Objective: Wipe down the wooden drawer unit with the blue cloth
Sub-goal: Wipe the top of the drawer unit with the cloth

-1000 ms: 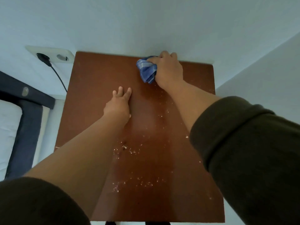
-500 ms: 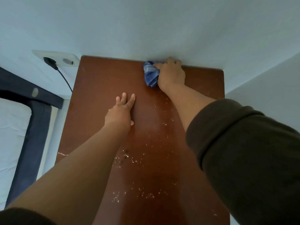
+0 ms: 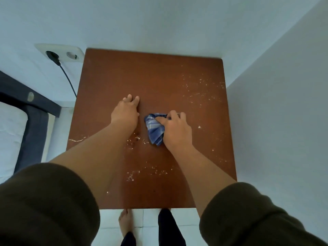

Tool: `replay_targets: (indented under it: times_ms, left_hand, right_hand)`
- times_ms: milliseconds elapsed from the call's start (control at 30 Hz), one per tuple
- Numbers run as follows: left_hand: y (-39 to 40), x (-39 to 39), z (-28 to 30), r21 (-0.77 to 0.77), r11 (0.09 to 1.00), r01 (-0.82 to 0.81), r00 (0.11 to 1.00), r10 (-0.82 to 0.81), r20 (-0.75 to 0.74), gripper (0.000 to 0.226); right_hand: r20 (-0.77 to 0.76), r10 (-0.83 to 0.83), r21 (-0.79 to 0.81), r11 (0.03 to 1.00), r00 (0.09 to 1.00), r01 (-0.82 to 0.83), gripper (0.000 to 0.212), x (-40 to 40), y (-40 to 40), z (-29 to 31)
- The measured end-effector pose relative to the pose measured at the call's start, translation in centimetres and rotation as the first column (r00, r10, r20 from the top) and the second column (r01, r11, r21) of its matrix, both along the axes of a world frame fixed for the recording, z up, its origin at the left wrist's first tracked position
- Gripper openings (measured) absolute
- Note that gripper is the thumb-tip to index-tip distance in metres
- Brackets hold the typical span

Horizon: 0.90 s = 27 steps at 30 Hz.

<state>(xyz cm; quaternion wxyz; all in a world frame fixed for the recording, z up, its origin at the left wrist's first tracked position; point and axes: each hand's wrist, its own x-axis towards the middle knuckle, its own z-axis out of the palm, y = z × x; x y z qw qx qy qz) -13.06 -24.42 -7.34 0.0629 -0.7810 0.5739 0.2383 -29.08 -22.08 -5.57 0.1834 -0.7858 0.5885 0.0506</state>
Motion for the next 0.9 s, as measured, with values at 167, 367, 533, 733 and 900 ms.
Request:
replay_targets:
  times_ms: [167,367,533,733,900]
  left_hand:
    - [0.6,-0.7,1.3,0.084,0.996,0.032,0.999,-0.033,0.012,0.061]
    - [-1.2,-1.7,1.3,0.118,0.989,0.093,0.996,-0.09,-0.027,0.069]
    - [-5.4,-3.8,0.1,0.062,0.993,0.101,0.993,-0.096,-0.068,0.08]
    - [-9.1,-4.6,-0.2,0.154,0.978,0.142,0.989,-0.135,-0.053,0.104]
    - [-9.3,-4.5,-0.4,0.176,0.979,0.104,0.992,-0.091,-0.084,0.107]
  right_hand:
    - [-0.016,0.022,0.026,0.999,1.0,-0.022,0.038,-1.0,2.4,0.1]
    - [0.056,0.015,-0.073,0.997,0.998,-0.011,0.039,-2.6,-3.1,0.9]
    - [0.083,-0.06,-0.181,0.981,0.995,0.074,0.034,-3.9,-11.7,1.5]
    - [0.061,-0.039,-0.236,0.97,0.997,0.053,0.033,-3.5,-20.2,1.0]
    - [0.082,-0.049,-0.197,0.978,0.995,0.064,0.034,-3.0,-23.4,-1.1]
